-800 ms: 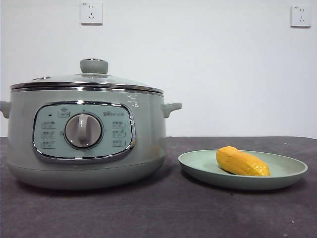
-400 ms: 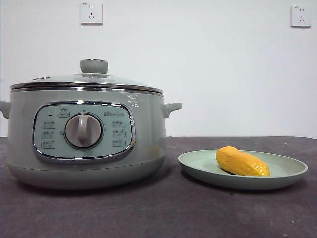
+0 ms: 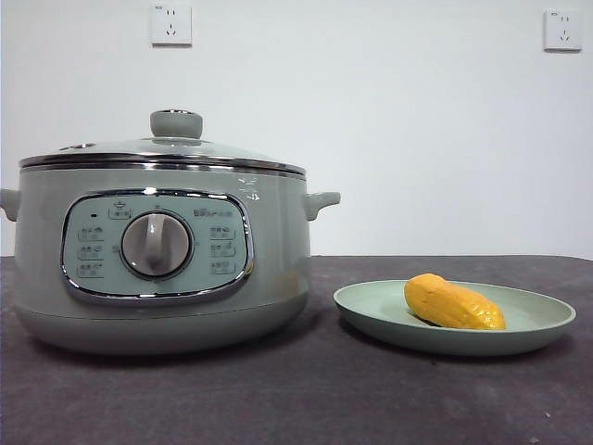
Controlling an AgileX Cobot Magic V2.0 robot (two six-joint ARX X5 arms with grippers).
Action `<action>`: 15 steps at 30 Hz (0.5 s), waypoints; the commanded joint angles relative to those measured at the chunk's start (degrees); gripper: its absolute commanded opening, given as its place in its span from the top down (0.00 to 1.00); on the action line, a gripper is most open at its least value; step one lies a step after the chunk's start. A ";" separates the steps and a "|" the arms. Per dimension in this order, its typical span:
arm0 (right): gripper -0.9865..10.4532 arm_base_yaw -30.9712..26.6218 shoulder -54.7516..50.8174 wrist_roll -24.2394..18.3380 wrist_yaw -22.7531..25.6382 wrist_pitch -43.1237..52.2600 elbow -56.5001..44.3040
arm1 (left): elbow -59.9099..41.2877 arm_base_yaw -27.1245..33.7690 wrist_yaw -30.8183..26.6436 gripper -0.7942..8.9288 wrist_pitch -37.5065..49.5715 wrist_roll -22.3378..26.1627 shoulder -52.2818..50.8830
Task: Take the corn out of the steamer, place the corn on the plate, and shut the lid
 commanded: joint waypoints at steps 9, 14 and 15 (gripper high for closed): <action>0.91 -17.07 -14.03 -2.56 -12.83 10.49 -15.63 | -0.55 0.22 0.33 0.92 -0.59 -0.28 -0.15; 0.91 -18.19 -18.75 -2.51 -12.98 13.70 -23.37 | -0.55 0.22 0.33 0.92 -0.59 -0.28 -0.15; 0.91 -18.19 -19.26 -2.49 -12.98 13.68 -24.28 | -0.55 0.22 0.33 0.92 -0.57 -0.28 -0.15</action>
